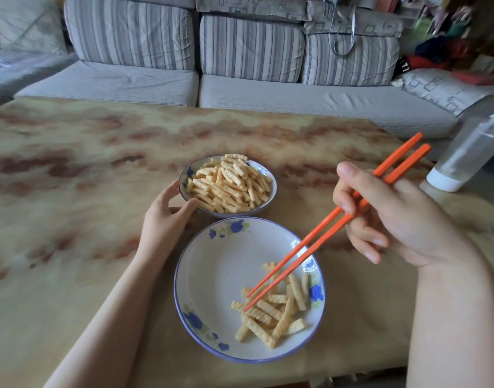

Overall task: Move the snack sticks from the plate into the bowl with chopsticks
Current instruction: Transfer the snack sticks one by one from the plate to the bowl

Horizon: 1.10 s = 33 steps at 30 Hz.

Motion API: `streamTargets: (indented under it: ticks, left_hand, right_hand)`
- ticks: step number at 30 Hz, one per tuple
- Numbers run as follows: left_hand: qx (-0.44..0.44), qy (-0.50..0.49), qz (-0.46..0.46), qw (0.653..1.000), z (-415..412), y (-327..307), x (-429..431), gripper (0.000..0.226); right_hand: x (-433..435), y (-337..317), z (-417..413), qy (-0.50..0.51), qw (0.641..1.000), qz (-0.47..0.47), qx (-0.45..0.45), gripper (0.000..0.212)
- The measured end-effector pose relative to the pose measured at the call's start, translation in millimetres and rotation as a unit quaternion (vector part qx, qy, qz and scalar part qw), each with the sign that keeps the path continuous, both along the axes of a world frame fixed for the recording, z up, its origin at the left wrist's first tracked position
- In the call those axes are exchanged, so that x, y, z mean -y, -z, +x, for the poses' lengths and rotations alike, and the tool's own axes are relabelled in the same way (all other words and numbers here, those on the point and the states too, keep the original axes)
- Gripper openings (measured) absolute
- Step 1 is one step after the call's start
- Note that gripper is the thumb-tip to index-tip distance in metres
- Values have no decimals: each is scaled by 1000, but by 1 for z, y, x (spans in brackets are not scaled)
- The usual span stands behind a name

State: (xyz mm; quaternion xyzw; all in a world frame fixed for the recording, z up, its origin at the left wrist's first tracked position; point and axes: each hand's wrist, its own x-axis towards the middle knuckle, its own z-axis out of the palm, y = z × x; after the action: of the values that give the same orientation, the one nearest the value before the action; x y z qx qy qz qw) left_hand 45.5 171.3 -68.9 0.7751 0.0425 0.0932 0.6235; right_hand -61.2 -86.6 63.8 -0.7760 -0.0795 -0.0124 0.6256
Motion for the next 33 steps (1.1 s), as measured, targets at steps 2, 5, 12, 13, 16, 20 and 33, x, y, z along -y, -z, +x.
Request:
streamTargets:
  ticks: [2,5,12,13,16,20,33]
  left_hand:
    - [1,1,-1,1000,0,0,0,45]
    - [1,-3,1,1000,0,0,1,42]
    - [-3,1,0,1000,0,-1,1,44]
    - [-3,1,-2,1000,0,-1,2,45]
    - [-3,1,1,1000,0,-1,1,44]
    - [-2,1,-3,1000,0,-1,1,44]
    - [1,-1,6,1000,-2,-4,2,44]
  right_hand:
    - [0,-1,-2,-14,1000,-8,-4,45]
    - [1,1,-1,-26,999,-18,-15,44]
    - [-7,12,11,17,999,31,-4,44]
    - [-7,13,13,30,998,48,5,44]
    - [-6,14,18,78,991,104,44,44]
    - [-11,14,26,167,960,197,110,42]
    - [-72,49,57,181,957,181,138,45]
